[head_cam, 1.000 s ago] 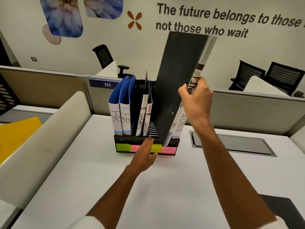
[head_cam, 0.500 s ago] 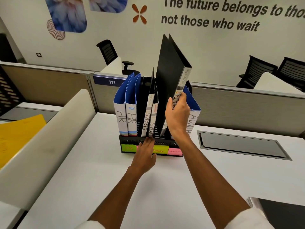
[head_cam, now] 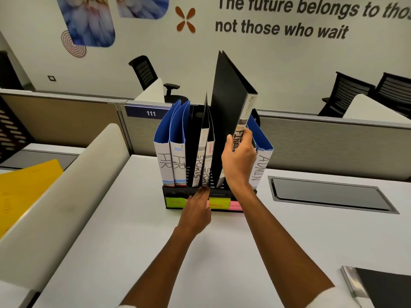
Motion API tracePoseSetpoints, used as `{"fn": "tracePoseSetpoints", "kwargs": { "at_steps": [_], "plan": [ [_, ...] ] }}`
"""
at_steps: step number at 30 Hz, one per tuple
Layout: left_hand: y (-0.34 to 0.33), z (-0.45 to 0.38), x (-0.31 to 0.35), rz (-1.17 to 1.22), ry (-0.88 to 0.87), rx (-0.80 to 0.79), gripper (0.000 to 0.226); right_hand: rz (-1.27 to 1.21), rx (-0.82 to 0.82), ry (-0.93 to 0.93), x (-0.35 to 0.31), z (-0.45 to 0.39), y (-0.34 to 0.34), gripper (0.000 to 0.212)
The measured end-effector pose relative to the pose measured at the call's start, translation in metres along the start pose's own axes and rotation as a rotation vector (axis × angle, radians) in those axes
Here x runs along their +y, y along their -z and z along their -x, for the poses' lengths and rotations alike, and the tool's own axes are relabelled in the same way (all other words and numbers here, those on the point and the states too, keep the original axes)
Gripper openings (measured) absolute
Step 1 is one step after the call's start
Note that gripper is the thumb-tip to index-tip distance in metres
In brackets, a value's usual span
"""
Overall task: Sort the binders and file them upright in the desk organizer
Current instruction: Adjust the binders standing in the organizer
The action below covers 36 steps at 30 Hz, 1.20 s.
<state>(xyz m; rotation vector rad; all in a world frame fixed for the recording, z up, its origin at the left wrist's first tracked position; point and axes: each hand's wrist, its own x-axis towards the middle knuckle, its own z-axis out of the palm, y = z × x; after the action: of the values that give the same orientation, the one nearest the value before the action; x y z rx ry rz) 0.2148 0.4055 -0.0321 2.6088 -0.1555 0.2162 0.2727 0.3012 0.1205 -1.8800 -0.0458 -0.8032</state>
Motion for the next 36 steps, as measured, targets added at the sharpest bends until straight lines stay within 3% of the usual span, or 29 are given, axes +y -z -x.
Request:
{"fn": "tracePoseSetpoints", "kwargs": {
  "at_steps": [11,25,36],
  "plan": [
    [0.002,-0.004,0.01,-0.022,0.031,0.029,0.065,-0.053,0.176,0.049,-0.036,-0.008,0.069,0.031],
    [0.023,-0.019,0.029,-0.108,0.186,-0.052,0.085,-0.203,0.3,0.107,-0.056,-0.014,0.112,0.03],
    [0.022,-0.018,0.027,-0.078,0.201,-0.047,0.088,-0.161,0.304,0.125,-0.065,-0.03,0.096,0.033]
  ]
}}
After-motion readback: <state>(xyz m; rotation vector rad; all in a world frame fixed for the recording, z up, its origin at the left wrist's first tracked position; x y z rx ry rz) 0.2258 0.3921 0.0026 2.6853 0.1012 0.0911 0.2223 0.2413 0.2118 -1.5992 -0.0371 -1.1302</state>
